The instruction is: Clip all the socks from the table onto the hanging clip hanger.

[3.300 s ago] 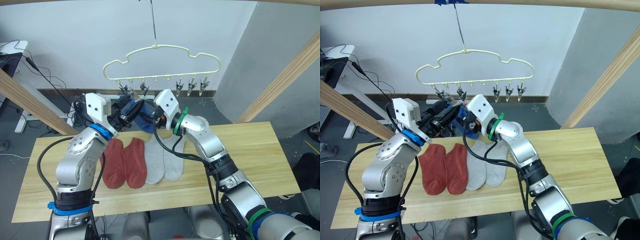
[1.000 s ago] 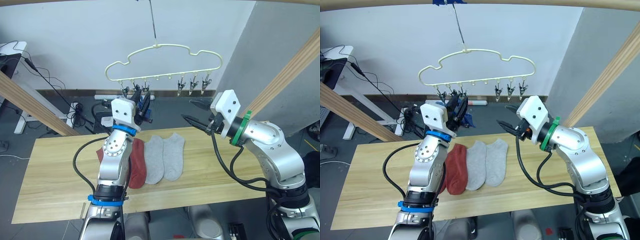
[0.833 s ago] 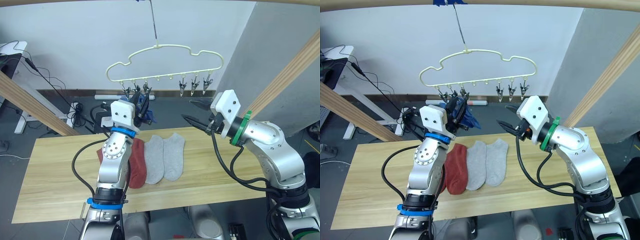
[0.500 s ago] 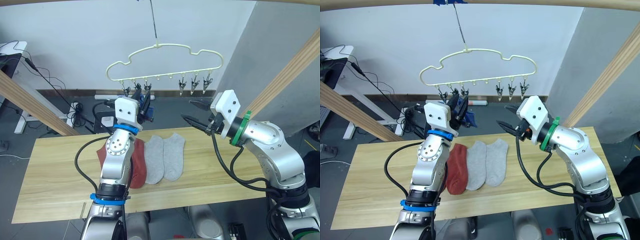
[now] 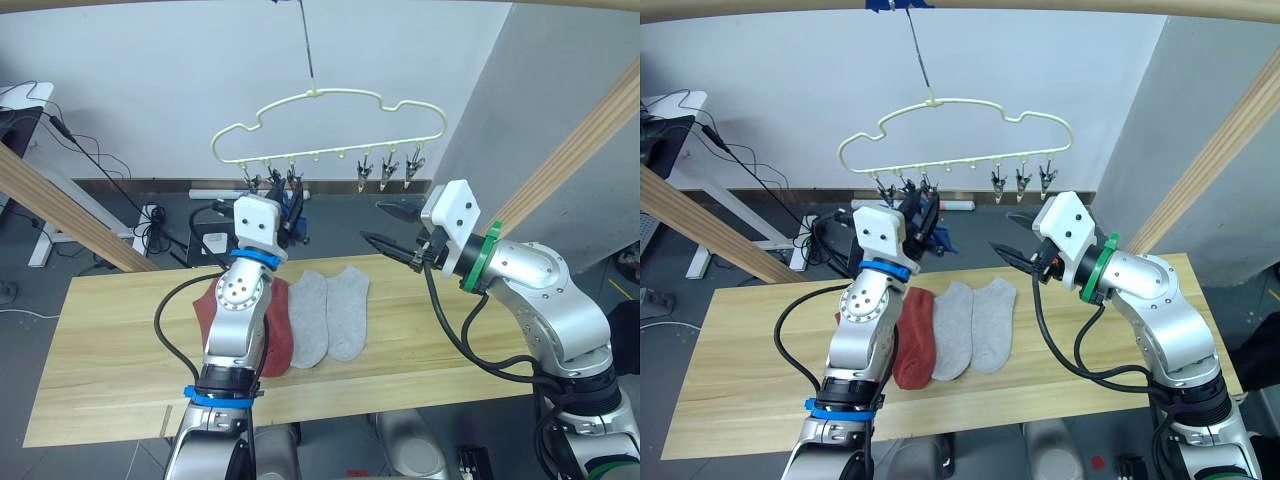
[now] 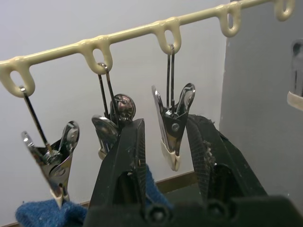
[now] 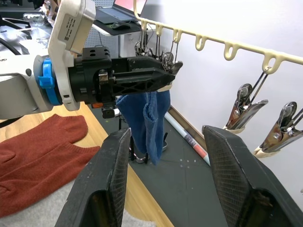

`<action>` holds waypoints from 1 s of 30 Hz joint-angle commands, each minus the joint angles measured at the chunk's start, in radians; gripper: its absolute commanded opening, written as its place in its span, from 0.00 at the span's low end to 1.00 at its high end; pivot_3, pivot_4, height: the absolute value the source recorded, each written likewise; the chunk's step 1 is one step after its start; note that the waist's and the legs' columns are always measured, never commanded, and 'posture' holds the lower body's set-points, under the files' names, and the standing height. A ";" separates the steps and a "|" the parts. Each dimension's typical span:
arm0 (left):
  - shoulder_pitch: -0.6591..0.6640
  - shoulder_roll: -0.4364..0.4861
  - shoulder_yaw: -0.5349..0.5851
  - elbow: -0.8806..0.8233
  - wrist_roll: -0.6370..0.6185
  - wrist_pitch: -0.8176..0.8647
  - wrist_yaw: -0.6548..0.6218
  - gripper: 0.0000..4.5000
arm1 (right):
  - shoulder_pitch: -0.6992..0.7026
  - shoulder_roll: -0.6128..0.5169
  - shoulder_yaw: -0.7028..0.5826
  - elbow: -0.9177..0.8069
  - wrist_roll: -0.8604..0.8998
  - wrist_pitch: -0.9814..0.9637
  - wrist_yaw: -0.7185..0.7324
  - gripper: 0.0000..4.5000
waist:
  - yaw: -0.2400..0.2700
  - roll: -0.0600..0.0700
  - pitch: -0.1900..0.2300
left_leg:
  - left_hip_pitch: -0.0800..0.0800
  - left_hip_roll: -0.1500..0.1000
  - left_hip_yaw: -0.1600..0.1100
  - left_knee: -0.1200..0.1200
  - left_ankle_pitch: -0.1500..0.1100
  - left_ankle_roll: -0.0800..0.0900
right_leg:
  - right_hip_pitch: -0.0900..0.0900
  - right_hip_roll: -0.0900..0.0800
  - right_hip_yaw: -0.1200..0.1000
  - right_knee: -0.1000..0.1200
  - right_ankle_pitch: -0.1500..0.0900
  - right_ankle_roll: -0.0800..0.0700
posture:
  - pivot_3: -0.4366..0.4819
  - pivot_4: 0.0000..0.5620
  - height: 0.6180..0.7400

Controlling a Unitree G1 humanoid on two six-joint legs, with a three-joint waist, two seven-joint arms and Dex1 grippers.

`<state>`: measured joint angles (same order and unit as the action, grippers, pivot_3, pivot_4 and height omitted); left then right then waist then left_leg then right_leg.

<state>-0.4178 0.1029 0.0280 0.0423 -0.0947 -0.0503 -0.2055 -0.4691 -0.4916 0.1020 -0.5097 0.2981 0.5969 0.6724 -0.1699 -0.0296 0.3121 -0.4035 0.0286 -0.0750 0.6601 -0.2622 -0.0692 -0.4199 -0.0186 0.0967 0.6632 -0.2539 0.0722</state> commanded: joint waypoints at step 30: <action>-0.070 -0.020 -0.004 -0.032 -0.007 -0.004 0.033 0.24 | -0.020 0.004 0.003 -0.024 0.017 -0.025 0.021 0.56 | 0.000 0.000 0.000 | 0.000 0.000 0.000 0.000 0.000 0.000 | 0.000 0.000 0.000 0.000 0.000 0.000 | 0.18 0.54 1.00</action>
<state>-0.4714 0.0837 0.0265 0.0458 -0.0952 -0.0485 -0.1674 -0.4800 -0.4897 0.1035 -0.5080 0.2988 0.5946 0.6903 -0.1697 -0.0296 0.3121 -0.4037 0.0285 -0.0750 0.6600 -0.2622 -0.0692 -0.4199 -0.0186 0.0966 0.6631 -0.2539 0.0722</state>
